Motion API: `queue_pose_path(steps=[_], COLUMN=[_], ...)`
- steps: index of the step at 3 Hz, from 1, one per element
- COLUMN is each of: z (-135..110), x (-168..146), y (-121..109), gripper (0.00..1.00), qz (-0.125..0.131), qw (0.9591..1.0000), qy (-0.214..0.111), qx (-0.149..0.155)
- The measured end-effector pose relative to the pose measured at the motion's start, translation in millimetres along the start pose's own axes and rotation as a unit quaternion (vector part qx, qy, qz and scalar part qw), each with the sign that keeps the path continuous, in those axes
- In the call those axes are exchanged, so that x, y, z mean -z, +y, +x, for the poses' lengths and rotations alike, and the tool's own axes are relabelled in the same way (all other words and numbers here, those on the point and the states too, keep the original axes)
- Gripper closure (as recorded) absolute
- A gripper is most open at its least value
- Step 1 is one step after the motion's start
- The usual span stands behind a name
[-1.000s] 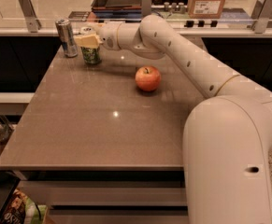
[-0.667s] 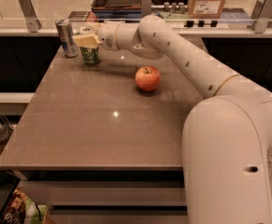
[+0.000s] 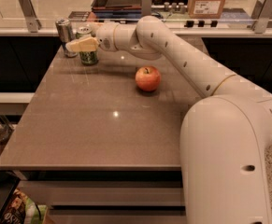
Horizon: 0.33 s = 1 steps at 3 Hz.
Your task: Move green can near redbull can
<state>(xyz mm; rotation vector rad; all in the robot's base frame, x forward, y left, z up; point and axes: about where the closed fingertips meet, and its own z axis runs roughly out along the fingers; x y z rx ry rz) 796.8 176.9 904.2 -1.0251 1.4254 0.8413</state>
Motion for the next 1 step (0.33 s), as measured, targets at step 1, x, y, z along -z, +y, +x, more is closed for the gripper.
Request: queue_pose_path(steps=[1], z=[0.0], x=[-0.1], y=[0.1], gripper=[0.0], qz=[0.0], qw=[1.0], qy=[0.0], qx=[0.0])
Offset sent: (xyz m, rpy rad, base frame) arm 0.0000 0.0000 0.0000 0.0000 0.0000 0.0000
